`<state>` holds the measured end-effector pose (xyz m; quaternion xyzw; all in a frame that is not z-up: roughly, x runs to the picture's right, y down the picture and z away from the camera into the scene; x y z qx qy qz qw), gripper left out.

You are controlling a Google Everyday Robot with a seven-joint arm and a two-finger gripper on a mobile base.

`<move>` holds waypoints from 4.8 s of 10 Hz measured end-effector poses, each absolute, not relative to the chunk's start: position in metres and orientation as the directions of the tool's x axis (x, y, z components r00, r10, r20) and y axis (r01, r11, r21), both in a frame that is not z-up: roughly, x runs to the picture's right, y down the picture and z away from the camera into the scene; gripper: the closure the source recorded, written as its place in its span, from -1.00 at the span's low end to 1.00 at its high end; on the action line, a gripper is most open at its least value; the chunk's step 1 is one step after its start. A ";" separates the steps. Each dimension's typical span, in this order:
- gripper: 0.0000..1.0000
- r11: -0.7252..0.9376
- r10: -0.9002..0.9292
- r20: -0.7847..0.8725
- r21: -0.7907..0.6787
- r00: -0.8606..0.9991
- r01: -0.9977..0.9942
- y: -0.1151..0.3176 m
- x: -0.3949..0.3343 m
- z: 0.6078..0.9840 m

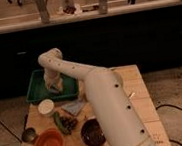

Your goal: Wipe tray with sponge

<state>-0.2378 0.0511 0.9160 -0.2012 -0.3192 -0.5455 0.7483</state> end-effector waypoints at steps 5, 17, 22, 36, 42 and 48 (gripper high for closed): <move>1.00 0.312 -0.684 0.687 -0.030 0.246 0.950 0.052 -0.195 0.908; 1.00 0.297 -0.694 0.673 -0.054 0.254 0.953 0.042 -0.210 0.972; 1.00 0.208 -0.713 0.691 0.055 0.113 0.977 0.064 -0.245 0.944; 1.00 0.206 -0.721 0.659 -0.091 0.214 0.974 0.051 -0.180 0.978; 1.00 0.155 -0.721 0.684 -0.002 0.114 0.988 0.051 -0.215 0.982; 1.00 0.097 -0.719 0.694 0.057 0.030 0.994 0.087 -0.222 0.926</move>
